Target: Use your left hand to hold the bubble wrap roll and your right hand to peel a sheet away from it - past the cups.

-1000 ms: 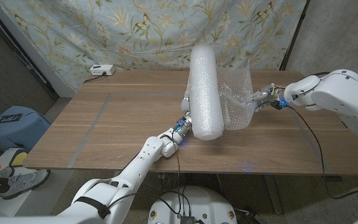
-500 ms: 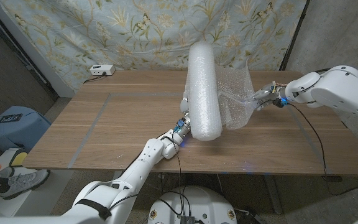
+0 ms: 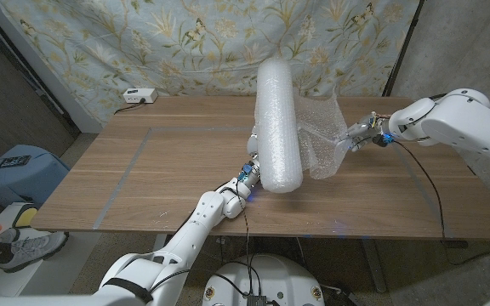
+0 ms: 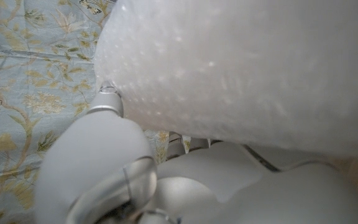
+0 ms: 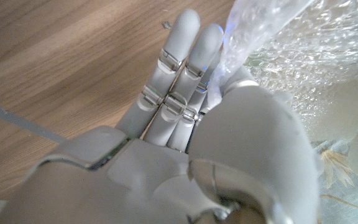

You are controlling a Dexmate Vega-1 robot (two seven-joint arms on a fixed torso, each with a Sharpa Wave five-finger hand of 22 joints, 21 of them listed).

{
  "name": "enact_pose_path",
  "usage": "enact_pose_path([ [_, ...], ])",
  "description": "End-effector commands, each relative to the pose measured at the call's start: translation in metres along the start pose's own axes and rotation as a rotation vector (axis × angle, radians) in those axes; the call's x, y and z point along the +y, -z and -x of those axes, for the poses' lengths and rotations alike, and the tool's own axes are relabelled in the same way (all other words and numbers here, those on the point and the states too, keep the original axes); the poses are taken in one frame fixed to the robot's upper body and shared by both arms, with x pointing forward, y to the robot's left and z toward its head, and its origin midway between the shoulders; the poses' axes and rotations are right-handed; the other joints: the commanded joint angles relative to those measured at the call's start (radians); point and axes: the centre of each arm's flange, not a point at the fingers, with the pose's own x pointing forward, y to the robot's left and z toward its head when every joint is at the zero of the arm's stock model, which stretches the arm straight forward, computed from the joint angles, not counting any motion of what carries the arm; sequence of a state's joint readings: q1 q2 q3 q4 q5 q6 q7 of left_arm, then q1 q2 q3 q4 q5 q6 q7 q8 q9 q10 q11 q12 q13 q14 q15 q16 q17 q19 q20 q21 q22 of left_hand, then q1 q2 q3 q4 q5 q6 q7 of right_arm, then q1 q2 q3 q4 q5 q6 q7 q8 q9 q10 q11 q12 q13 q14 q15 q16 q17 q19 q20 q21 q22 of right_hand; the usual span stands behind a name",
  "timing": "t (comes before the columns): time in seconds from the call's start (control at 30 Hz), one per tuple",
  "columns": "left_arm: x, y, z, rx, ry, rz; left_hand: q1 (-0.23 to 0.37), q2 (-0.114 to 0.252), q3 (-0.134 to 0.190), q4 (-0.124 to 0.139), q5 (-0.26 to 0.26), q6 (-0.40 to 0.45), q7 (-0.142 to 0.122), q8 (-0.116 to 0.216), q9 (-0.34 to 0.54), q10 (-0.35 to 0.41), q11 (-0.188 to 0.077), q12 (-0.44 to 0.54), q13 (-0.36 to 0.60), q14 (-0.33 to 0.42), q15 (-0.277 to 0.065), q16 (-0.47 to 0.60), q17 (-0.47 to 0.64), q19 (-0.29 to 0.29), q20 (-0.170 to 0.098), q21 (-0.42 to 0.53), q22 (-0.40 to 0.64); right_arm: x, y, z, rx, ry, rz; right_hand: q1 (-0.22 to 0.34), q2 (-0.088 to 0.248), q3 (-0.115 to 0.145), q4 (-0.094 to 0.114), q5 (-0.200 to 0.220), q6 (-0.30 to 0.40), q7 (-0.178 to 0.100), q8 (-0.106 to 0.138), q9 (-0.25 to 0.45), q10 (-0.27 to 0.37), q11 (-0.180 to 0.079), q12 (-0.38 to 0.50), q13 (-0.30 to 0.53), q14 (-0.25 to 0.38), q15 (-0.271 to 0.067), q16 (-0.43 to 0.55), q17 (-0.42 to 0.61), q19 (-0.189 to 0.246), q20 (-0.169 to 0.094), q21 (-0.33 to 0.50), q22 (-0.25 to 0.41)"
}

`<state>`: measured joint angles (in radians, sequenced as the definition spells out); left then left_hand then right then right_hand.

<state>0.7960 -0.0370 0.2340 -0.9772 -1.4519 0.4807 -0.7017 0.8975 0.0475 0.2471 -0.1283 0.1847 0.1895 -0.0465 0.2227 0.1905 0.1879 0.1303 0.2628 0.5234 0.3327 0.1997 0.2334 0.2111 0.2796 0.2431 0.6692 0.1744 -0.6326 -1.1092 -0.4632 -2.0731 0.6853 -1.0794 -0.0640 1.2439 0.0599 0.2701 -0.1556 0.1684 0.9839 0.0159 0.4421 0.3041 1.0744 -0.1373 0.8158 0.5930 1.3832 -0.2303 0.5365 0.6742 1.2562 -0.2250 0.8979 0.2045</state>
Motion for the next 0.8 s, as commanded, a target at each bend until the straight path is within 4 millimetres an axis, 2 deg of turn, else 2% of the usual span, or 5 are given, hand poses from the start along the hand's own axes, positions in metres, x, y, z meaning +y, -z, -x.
enact_pose_path([
  [0.03,0.0018,-0.0002,0.0022,-0.019,-0.014,0.01,-0.01,-0.006,-0.004,-0.001,-0.006,-0.006,-0.002,-0.007,0.002,-0.01,0.007,-0.002,0.003,-0.01,0.011,-0.007,0.002,0.041,-0.037,-0.011,0.009,0.0018,-0.0008,-0.0054,0.005,-0.014,0.002,0.012,0.008,-0.005,0.0,0.007,0.006,0.004,-0.004,0.004,0.008,0.001,0.001,0.004,0.004,0.0,-0.003,0.003,-0.003,0.002,0.008,-0.001],
  [0.37,0.0044,0.0046,0.0022,-0.038,0.009,0.017,-0.043,-0.019,-0.021,0.009,-0.008,-0.05,-0.01,-0.028,0.003,-0.047,0.017,-0.017,0.003,-0.032,0.02,-0.018,0.001,0.027,-0.032,-0.027,0.008,-0.0009,0.0016,-0.0076,0.014,-0.023,0.005,0.013,0.009,-0.006,0.0,0.007,0.006,0.004,-0.005,0.006,0.007,0.002,-0.001,0.008,0.005,0.0,-0.003,0.006,-0.008,0.002,0.015,-0.001],
  [0.5,0.0053,0.0061,0.0029,-0.05,0.024,0.017,-0.064,-0.044,-0.04,0.01,-0.005,-0.078,-0.004,-0.036,0.002,-0.072,0.02,-0.026,0.002,-0.055,0.021,-0.029,-0.002,0.017,-0.031,-0.04,0.008,-0.0026,0.0024,-0.0083,0.018,-0.022,0.007,0.013,0.009,-0.007,0.0,0.007,0.008,0.003,-0.005,0.006,0.008,0.003,-0.001,0.009,0.005,0.0,-0.004,0.005,-0.01,0.002,0.019,-0.002],
  [0.63,0.0057,0.007,0.0044,-0.068,0.041,0.021,-0.089,-0.068,-0.061,0.014,0.003,-0.112,0.02,-0.042,0.002,-0.099,0.025,-0.036,0.0,-0.078,0.022,-0.037,-0.005,0.003,-0.03,-0.057,0.007,-0.0026,0.0038,-0.009,0.024,-0.027,0.011,0.014,0.008,-0.008,0.0,0.007,0.008,0.004,-0.006,0.007,0.008,0.002,-0.005,0.006,0.005,0.0,-0.005,0.005,-0.011,0.002,0.022,-0.002],
  [0.8,0.0041,0.0065,0.0051,-0.077,0.037,0.015,-0.115,-0.085,-0.08,0.021,0.011,-0.137,0.024,-0.043,0.001,-0.127,0.031,-0.045,-0.002,-0.105,0.022,-0.043,-0.007,-0.011,-0.03,-0.073,0.007,-0.0021,0.0043,-0.0102,0.029,-0.033,0.017,0.014,0.009,-0.008,0.0,0.007,0.008,0.004,-0.007,0.007,0.011,0.004,-0.004,0.007,0.005,0.0,-0.005,0.006,-0.012,0.002,0.025,-0.002],
])
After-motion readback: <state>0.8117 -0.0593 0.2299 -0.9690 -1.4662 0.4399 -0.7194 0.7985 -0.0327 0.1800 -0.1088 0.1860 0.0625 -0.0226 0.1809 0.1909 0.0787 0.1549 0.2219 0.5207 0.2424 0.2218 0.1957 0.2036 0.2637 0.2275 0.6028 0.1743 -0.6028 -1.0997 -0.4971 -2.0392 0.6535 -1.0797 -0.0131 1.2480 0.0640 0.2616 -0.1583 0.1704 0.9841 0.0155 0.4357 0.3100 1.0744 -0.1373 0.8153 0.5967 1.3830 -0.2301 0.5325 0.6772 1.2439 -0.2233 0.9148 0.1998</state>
